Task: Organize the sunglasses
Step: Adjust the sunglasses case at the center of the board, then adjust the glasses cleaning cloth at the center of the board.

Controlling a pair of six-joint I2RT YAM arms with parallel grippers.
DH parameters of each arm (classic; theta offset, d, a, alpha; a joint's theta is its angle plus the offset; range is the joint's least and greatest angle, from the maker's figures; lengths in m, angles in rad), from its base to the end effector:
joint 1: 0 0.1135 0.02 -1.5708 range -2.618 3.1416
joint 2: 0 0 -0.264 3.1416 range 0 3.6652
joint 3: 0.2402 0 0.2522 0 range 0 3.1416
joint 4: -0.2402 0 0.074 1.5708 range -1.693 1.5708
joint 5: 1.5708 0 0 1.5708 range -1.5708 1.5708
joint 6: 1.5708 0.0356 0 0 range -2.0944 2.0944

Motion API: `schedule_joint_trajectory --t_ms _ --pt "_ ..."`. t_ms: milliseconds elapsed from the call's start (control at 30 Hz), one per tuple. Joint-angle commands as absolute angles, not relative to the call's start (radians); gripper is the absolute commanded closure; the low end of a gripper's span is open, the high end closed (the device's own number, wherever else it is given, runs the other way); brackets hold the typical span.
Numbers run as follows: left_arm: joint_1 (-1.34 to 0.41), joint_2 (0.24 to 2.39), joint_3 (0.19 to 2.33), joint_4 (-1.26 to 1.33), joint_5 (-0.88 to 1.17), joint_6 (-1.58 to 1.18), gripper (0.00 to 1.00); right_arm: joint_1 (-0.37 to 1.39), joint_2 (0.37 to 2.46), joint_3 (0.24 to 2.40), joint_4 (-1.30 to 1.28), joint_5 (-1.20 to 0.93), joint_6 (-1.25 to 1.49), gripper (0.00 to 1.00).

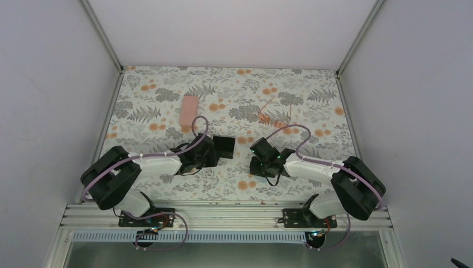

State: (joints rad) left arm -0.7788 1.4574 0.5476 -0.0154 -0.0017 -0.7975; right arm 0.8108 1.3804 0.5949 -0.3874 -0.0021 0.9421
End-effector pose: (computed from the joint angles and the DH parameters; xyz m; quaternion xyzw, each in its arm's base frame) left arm 0.1807 -0.1782 0.1317 -0.0091 0.9483 -0.2244 0.2243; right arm 0.1571 0.1654 0.1409 0.0641 0.9782 0.1525 0.1257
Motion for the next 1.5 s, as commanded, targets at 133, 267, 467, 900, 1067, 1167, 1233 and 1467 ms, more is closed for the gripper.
schedule_joint_trajectory --t_ms 133,267,467,900,1067,1167,1233,1467 --pt "-0.795 1.631 0.693 -0.023 -0.075 -0.756 0.64 0.834 1.442 0.65 -0.329 -0.085 0.899 0.96" --pt "-0.795 1.69 0.743 -0.006 -0.058 -0.738 0.64 0.84 1.465 0.667 -0.3 -0.119 0.901 0.96" --pt "-0.794 1.71 0.768 0.004 -0.037 -0.727 0.64 0.847 1.442 0.661 -0.229 -0.148 0.945 0.9" --pt "-0.915 1.59 0.692 0.122 0.18 -0.624 0.57 0.781 1.196 0.601 -0.53 0.215 0.953 0.56" --pt "-0.974 1.636 0.745 0.09 0.168 -0.616 0.56 0.77 1.245 0.579 -0.513 0.125 0.923 0.59" --pt "-0.987 1.659 0.759 0.078 0.147 -0.636 0.56 0.77 1.268 0.555 -0.476 0.074 0.915 0.61" --pt "-0.992 1.678 0.771 0.065 0.138 -0.641 0.56 0.77 1.287 0.545 -0.441 0.027 0.899 0.64" --pt "-0.996 1.723 0.839 0.017 0.096 -0.645 0.59 0.769 1.325 0.52 -0.385 -0.001 0.907 0.8"
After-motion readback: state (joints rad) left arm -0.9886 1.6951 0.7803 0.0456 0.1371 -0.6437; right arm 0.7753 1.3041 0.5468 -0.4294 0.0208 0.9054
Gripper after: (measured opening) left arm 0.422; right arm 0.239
